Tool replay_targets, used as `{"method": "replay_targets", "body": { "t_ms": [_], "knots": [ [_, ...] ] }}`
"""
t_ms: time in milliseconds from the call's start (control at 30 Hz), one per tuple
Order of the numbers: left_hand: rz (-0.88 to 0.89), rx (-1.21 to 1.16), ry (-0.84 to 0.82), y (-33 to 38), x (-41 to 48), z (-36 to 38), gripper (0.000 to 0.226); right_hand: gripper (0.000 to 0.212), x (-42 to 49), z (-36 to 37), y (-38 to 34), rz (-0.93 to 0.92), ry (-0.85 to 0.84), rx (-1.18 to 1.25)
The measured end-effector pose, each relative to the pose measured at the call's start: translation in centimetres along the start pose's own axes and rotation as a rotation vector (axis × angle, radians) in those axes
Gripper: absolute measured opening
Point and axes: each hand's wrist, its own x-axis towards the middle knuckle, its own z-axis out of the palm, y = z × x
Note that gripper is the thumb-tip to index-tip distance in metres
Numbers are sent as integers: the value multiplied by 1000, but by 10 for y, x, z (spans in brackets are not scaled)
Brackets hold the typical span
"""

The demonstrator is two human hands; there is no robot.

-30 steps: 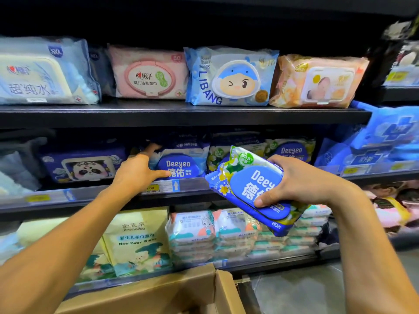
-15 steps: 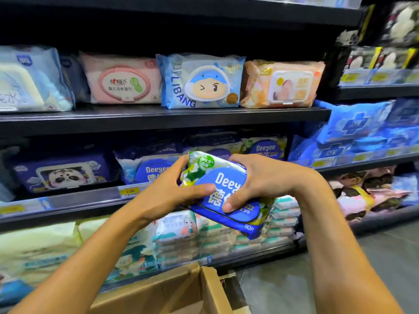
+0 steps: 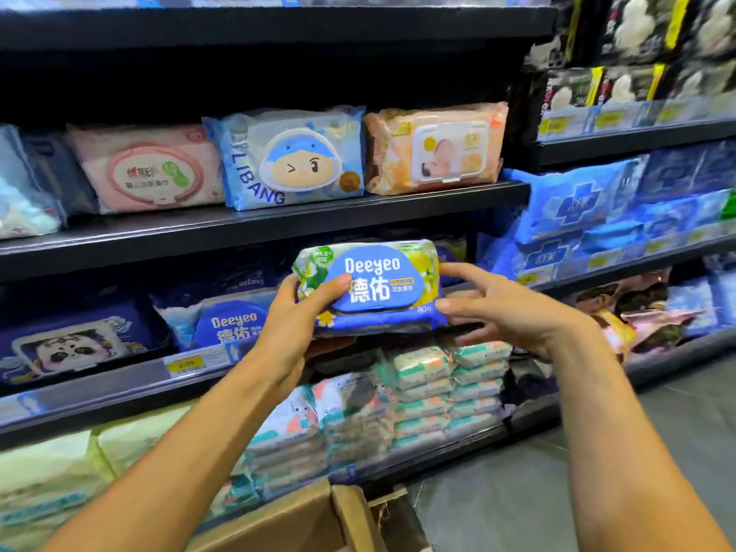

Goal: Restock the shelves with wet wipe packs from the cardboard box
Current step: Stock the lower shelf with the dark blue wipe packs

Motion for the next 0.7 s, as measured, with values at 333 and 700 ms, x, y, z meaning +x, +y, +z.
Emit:
{"method": "replay_targets", "body": {
  "t_ms": [333, 700],
  "knots": [
    [110, 539, -166, 18, 28, 8, 63, 55, 37, 0, 22, -186, 18, 254],
    [334, 807, -137, -2, 69, 41, 42, 81, 62, -10, 37, -407, 393, 129]
  ]
}}
